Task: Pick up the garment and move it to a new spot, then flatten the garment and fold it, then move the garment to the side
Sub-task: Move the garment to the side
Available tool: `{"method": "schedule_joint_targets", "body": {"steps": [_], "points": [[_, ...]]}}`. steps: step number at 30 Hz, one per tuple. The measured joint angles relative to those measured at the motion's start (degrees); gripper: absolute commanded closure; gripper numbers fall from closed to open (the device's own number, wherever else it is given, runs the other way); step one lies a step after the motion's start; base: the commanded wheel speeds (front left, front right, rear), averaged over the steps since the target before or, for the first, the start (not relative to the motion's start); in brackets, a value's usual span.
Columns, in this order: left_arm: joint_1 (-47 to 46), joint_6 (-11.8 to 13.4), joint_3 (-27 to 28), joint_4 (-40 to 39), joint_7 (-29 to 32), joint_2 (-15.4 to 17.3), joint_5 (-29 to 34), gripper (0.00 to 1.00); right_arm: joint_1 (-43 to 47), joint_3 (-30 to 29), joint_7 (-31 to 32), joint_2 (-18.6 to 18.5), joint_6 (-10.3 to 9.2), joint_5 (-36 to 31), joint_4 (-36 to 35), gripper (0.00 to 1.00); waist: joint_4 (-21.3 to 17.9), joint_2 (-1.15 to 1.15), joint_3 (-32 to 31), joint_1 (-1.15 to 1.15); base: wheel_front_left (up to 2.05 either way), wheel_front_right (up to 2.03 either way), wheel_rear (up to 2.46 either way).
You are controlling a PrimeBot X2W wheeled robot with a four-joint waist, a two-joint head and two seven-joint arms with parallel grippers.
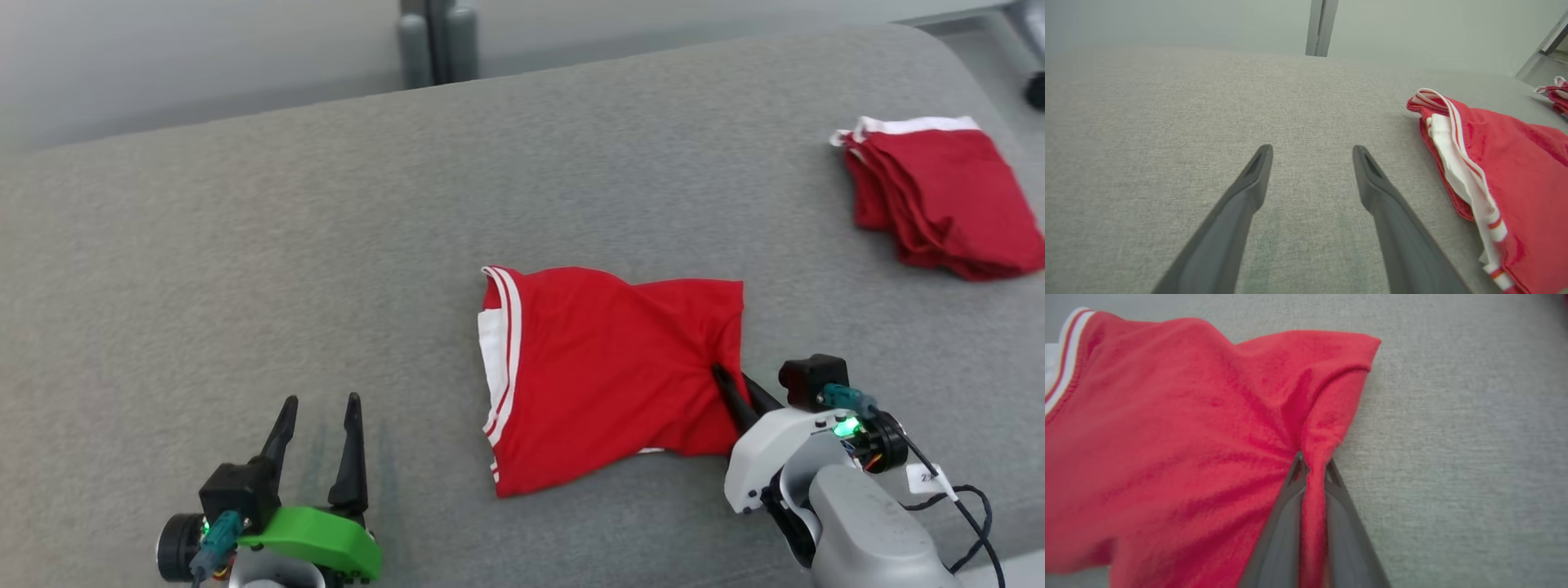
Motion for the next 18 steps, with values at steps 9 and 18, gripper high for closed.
{"method": "schedule_joint_targets", "body": {"steps": [9,18], "points": [[-0.84,-0.51,-3.94,0.19,0.0,-0.03,-0.16,0.0,3.19,-3.6,0.07,-0.18,-0.05,-0.91,-2.64,1.0,-12.87,0.0,-0.61,0.0,0.0,0.0,0.0],[-1.13,-0.76,-4.24,0.65,0.0,-0.11,0.58,0.0,4.12,-6.77,0.09,-0.25,-0.07,-2.08,-4.66,1.0,-20.83,0.0,0.13,0.0,0.0,0.0,0.0]]}}
